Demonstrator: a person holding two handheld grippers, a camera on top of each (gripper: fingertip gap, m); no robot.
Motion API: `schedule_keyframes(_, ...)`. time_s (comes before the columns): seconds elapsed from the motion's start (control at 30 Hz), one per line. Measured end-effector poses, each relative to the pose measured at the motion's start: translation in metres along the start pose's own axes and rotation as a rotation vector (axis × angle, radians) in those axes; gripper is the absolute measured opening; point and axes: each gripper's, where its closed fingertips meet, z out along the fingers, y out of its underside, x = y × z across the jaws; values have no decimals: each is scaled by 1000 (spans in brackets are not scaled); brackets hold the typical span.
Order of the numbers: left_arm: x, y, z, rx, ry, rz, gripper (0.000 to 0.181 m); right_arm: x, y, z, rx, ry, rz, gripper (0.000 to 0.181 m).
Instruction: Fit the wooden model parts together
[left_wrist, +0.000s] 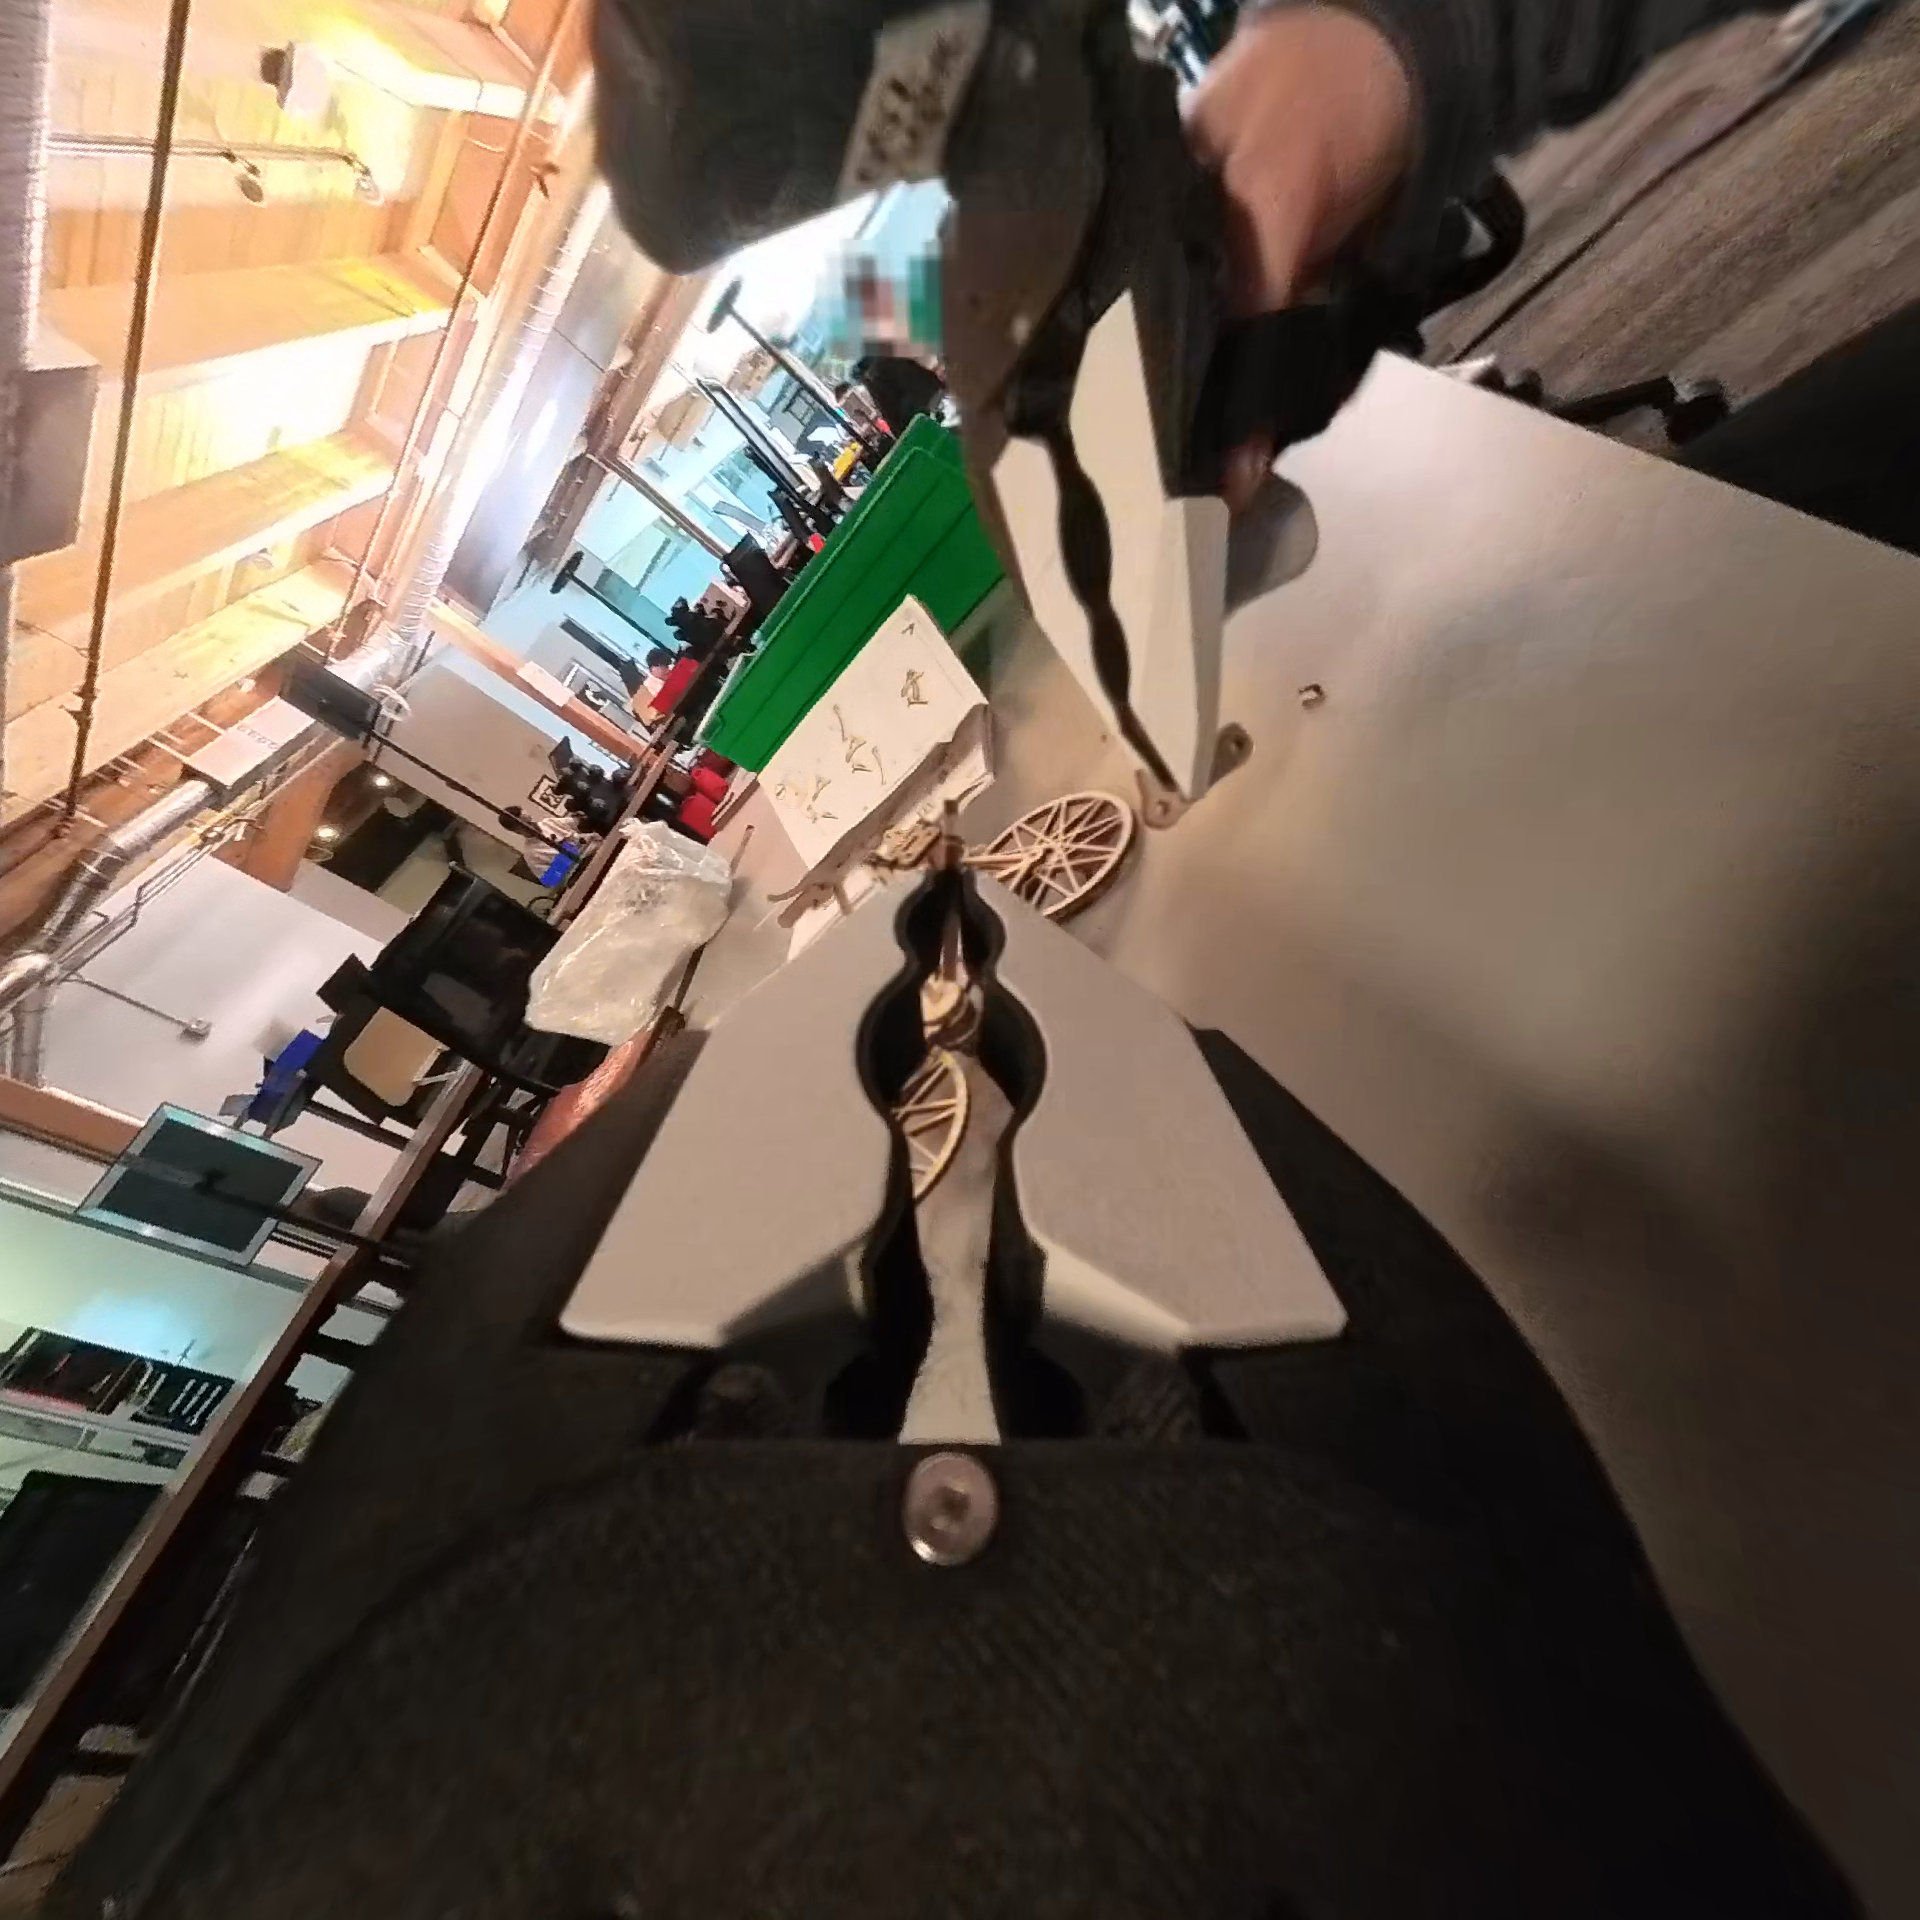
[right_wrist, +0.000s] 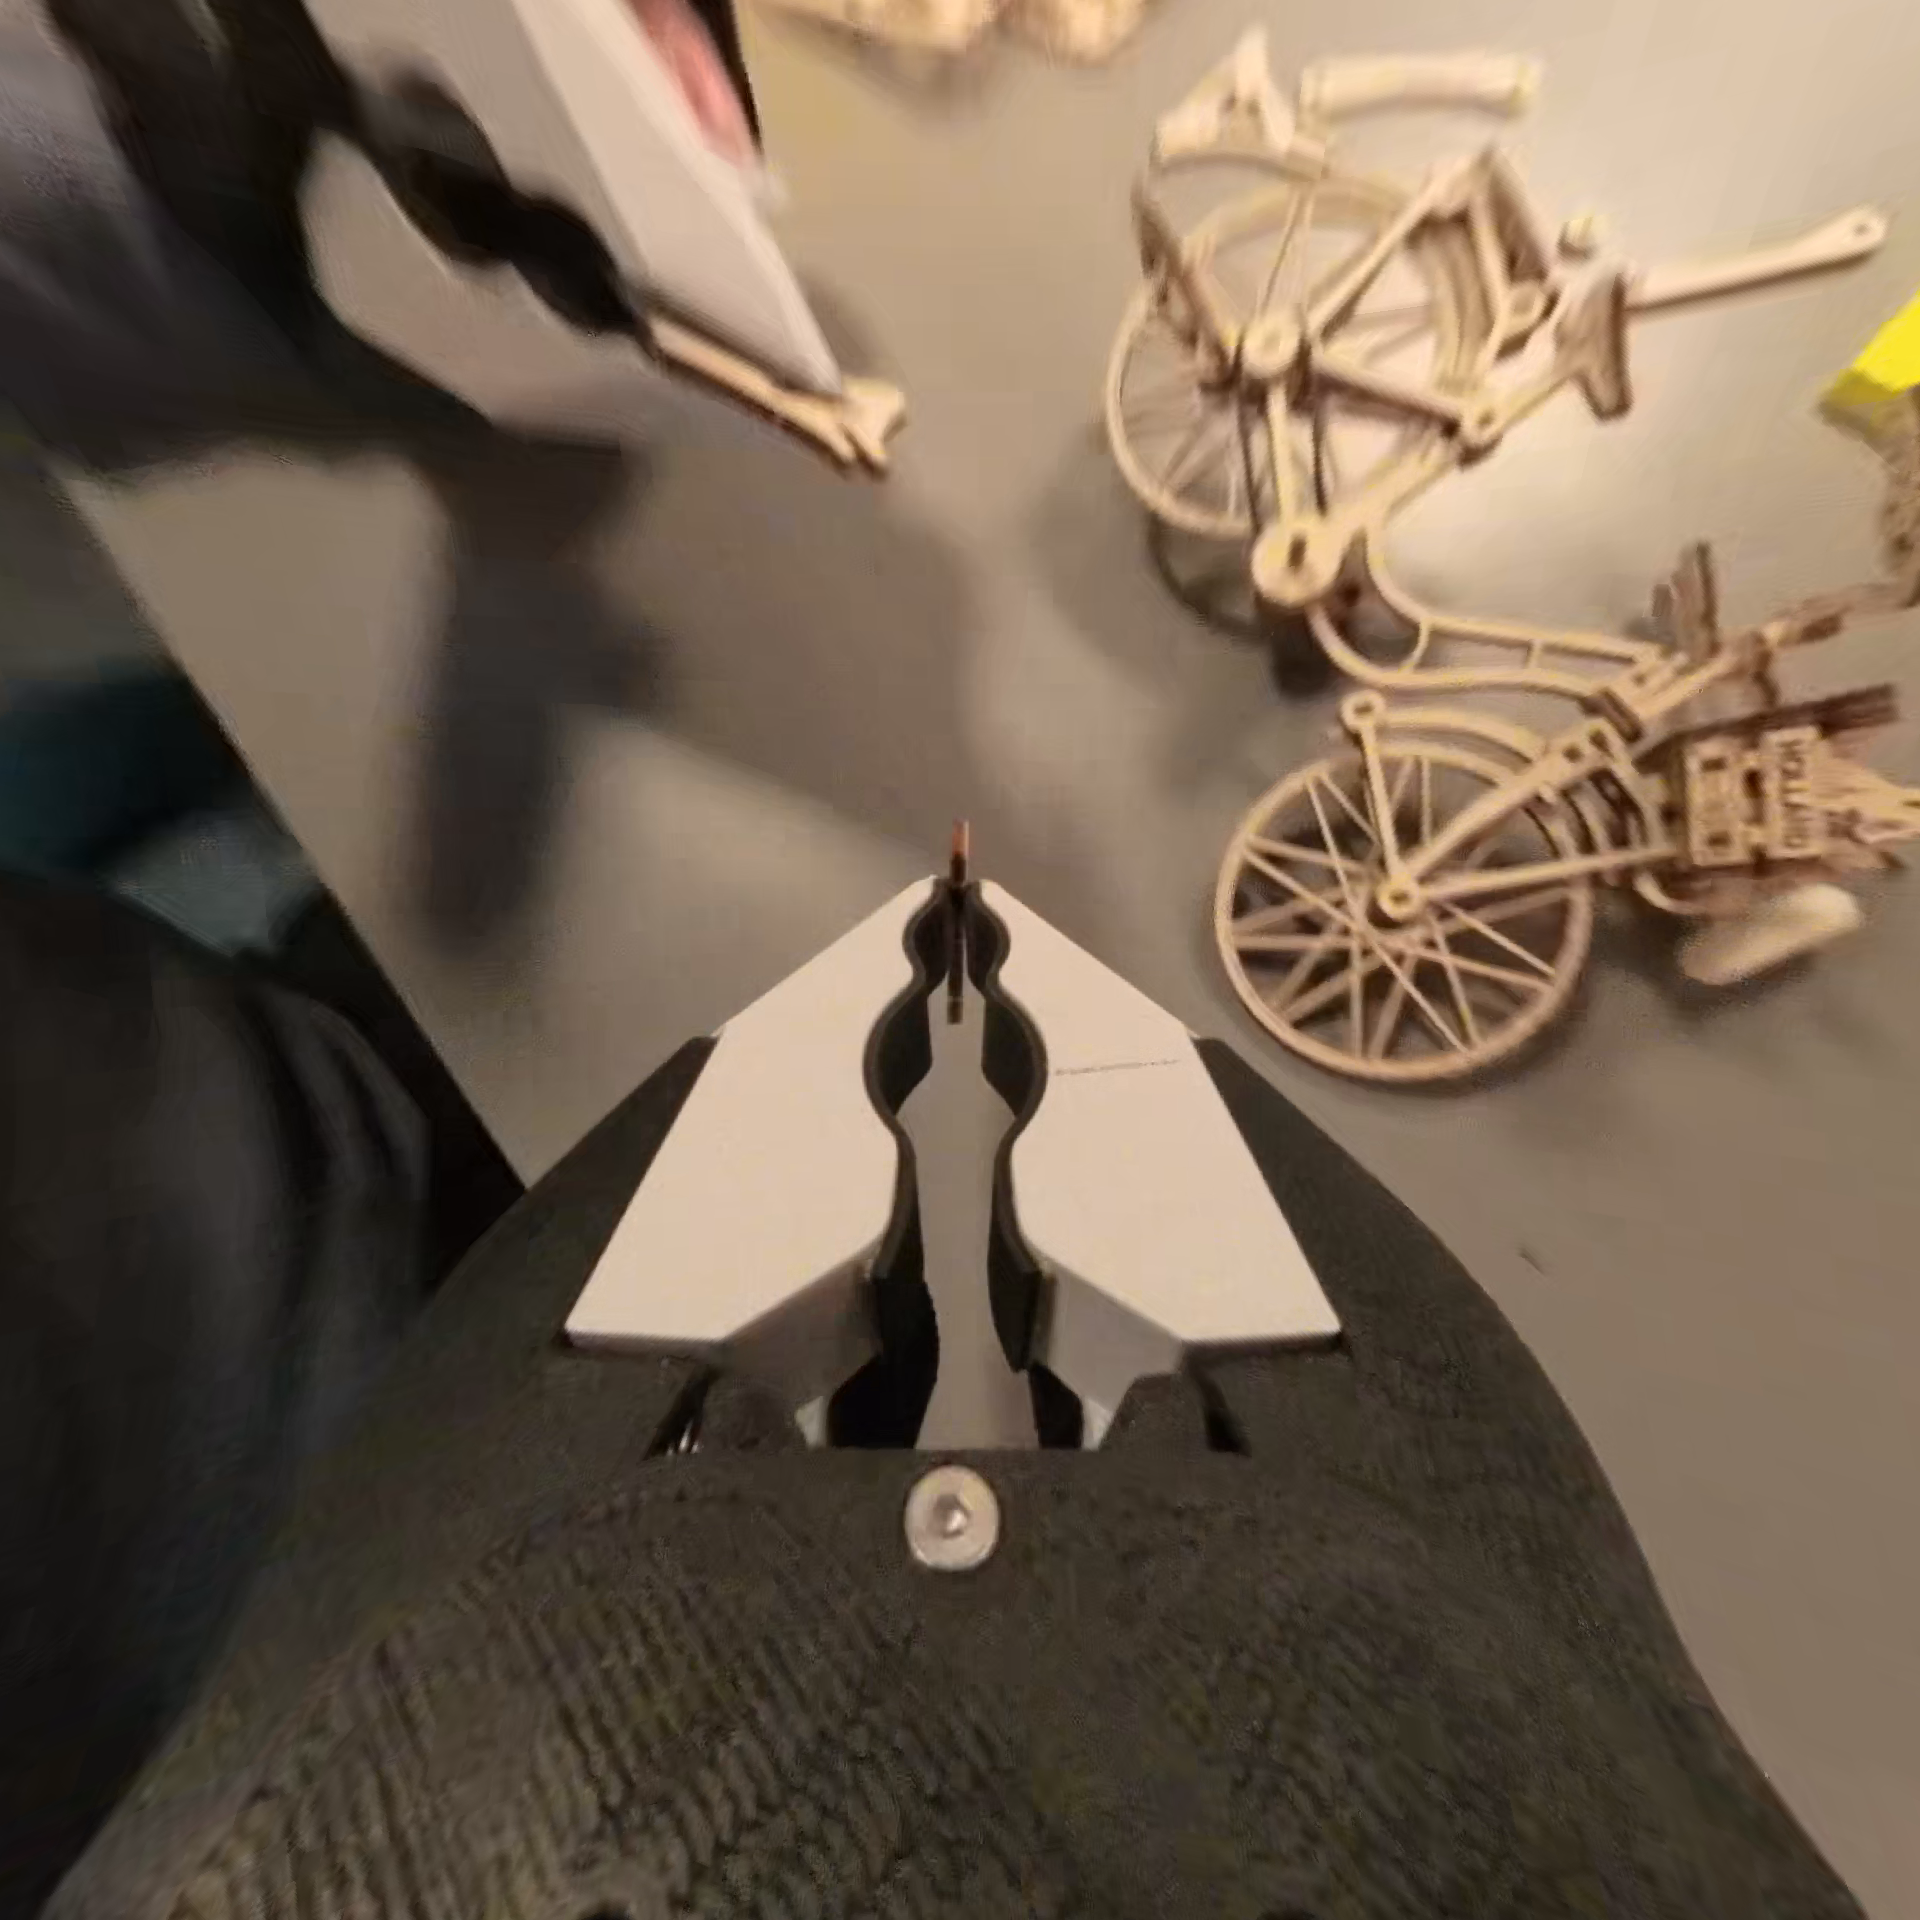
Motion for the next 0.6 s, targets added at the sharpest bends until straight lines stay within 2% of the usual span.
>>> schedule_keyframes(0.1,6,1,2,-8,27,8,1,5,19,2,-232,83,-108,0)
schedule_keyframes(0.2,9,3,2,-13,44,3,1,3,26,7,-312,57,-118,0)
schedule_keyframes(0.27,9,3,2,-13,49,0,1,2,28,10,-326,39,-114,0)
schedule_keyframes(0.43,12,5,3,-16,66,-9,1,-3,26,10,-269,1,-81,14)
schedule_keyframes(0.6,13,5,3,-16,77,-12,1,-2,31,9,-248,-17,-46,11)
